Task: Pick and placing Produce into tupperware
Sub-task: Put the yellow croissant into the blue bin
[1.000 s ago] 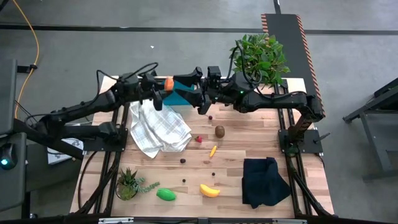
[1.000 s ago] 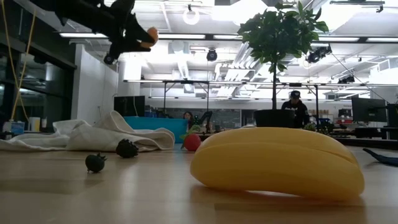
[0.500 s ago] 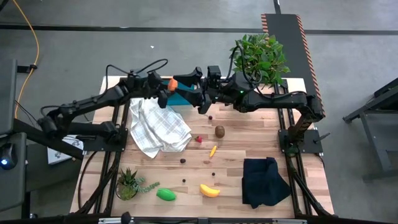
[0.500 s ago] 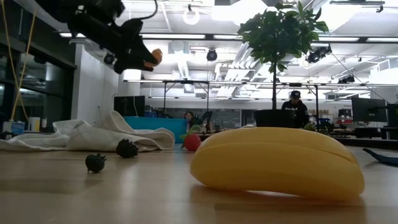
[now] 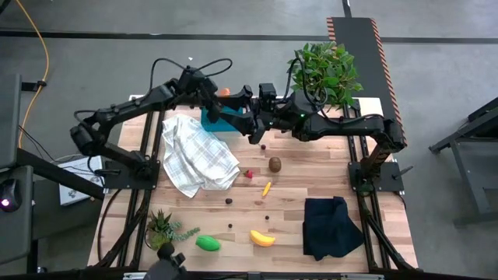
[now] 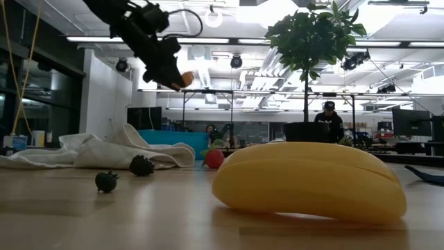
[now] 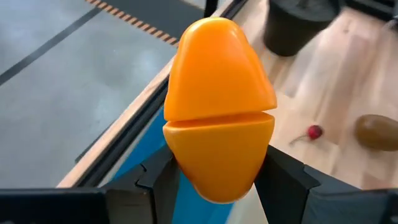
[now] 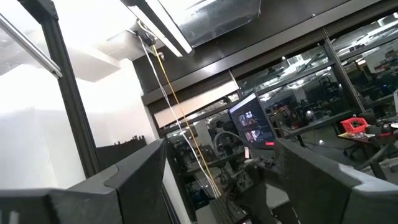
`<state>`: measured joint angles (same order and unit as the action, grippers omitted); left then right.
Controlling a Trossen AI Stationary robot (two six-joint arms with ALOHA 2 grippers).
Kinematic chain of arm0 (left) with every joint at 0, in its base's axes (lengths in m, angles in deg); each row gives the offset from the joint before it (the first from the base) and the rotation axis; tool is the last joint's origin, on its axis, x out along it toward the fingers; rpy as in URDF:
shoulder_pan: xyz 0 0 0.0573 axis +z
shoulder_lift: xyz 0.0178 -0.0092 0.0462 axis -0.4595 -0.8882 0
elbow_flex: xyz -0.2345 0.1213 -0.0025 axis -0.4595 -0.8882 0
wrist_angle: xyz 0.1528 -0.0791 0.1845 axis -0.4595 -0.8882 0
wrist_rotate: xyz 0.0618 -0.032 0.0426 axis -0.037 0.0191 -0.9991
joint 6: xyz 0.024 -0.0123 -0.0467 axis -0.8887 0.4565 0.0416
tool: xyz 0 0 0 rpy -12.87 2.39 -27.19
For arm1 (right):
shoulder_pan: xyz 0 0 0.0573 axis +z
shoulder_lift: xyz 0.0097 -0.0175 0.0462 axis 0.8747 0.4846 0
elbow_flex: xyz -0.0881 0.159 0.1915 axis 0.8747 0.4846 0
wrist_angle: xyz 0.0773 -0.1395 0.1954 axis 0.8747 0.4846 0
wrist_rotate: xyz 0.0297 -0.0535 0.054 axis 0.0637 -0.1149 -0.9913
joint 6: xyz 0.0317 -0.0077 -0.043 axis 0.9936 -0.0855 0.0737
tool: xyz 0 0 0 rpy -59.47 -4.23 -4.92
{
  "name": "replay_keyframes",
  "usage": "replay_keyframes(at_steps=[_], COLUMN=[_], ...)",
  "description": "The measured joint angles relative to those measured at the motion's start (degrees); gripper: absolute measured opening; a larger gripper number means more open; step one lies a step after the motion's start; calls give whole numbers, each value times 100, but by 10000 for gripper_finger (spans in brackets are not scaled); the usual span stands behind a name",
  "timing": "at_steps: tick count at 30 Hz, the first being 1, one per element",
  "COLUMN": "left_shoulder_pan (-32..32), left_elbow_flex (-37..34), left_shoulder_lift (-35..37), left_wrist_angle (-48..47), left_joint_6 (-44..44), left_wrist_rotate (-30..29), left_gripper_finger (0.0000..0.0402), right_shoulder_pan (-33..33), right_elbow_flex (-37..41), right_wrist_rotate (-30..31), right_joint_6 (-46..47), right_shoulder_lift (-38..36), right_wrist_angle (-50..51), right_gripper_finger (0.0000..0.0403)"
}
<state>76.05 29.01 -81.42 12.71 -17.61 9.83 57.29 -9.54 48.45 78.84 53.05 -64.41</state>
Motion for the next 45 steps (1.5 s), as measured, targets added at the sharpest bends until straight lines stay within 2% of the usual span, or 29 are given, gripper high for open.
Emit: replay_keyframes(at_steps=[9, 20, 33, 45], left_shoulder_pan=[395, 379, 379, 379], left_elbow_flex=[131, 131, 131, 129], left_shoulder_lift=[-614, -1209, -1548, -1555], left_wrist_angle=[-438, -731, -992, -1060], left_joint_6=[-128, -156, -370, -452], left_wrist_rotate=[91, 15, -23, -28], left_gripper_finger=[175, 175, 175, 175], right_shoulder_pan=[50, 50, 48, 46], right_elbow_flex=[0, 0, 0, 0], right_wrist_rotate=[-13, -17, -139, -144], right_joint_6=[11, 48, 145, 142], right_shoulder_lift=[2, 2, 4, 4], right_wrist_angle=[-2, -2, -2, 46], right_gripper_finger=[289, 289, 289, 289])
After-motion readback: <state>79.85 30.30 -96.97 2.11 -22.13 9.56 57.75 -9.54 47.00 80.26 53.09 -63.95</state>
